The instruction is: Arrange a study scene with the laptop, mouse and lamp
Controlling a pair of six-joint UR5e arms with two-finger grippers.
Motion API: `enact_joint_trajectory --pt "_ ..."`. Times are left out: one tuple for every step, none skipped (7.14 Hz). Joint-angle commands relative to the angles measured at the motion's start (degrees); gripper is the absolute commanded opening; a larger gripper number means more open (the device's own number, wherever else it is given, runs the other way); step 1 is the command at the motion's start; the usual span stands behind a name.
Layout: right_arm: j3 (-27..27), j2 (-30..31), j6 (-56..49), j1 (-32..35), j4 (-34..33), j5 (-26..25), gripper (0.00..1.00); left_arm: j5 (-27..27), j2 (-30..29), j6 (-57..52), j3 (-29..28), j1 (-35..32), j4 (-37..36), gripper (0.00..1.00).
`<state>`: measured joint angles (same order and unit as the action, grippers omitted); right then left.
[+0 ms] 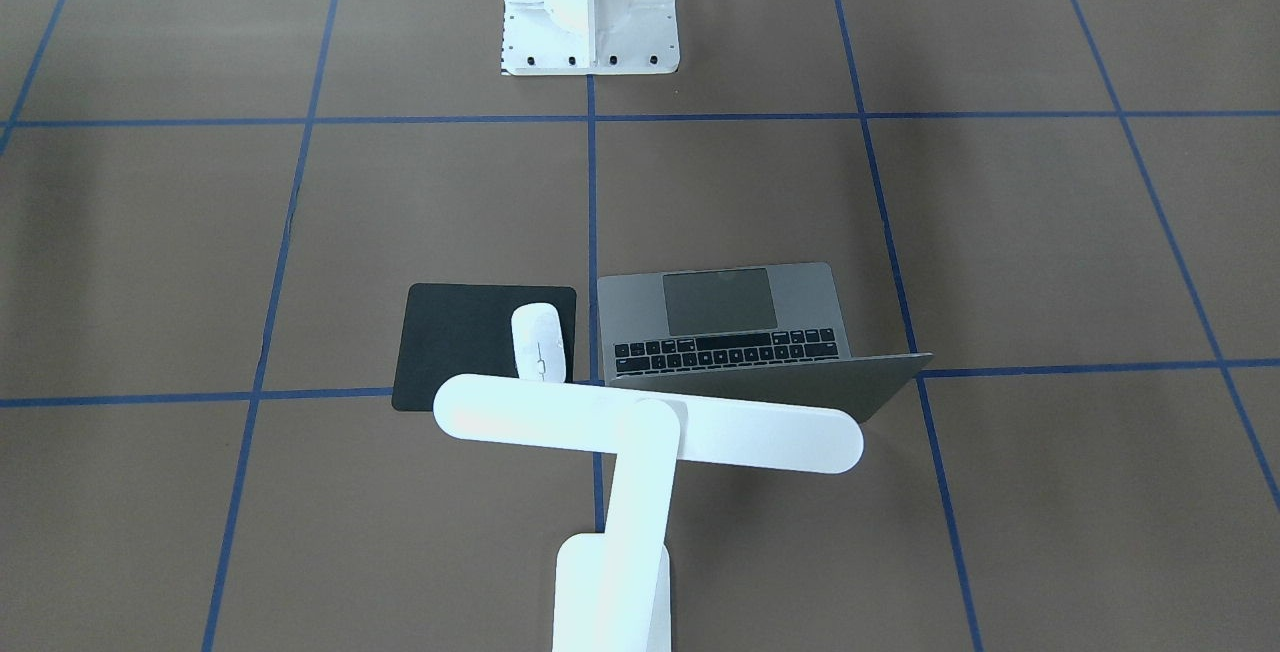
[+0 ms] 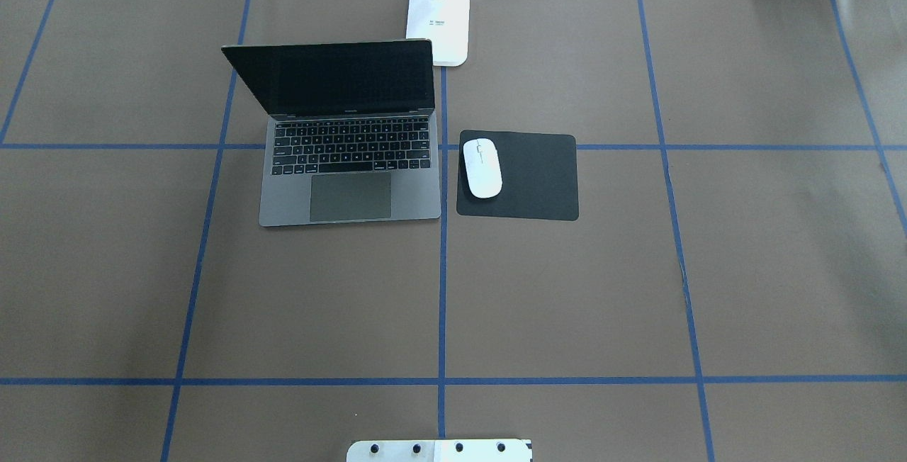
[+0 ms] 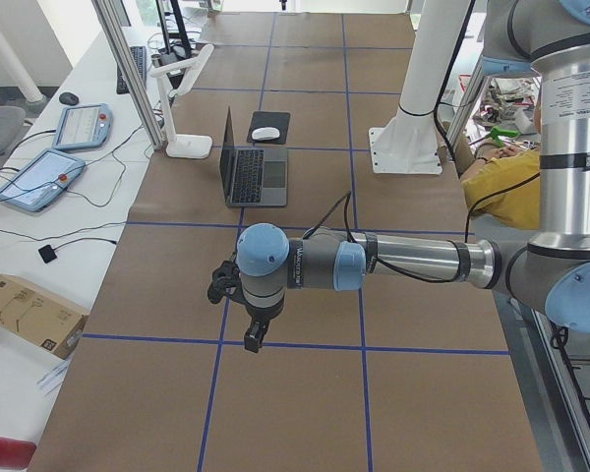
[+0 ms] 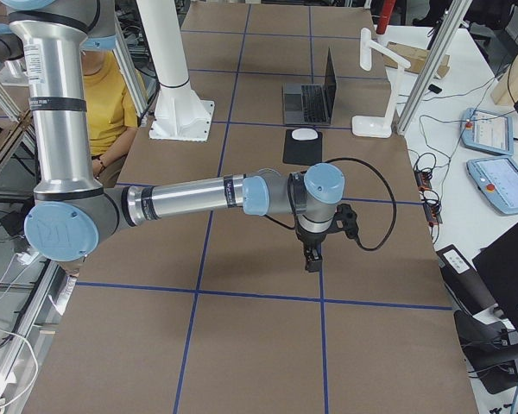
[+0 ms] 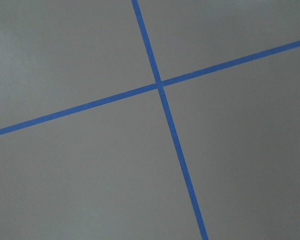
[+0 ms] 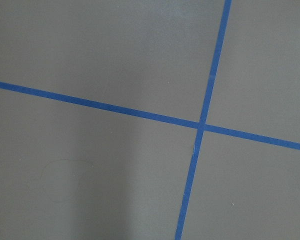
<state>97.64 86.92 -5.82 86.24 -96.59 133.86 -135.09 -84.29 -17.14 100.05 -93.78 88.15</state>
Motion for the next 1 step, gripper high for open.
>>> enact_joint_trajectory --pt "0.01 0.0 0.02 -0.02 0.0 0.0 1.0 0.0 0.0 0.0 -0.03 0.0 0.0 1.0"
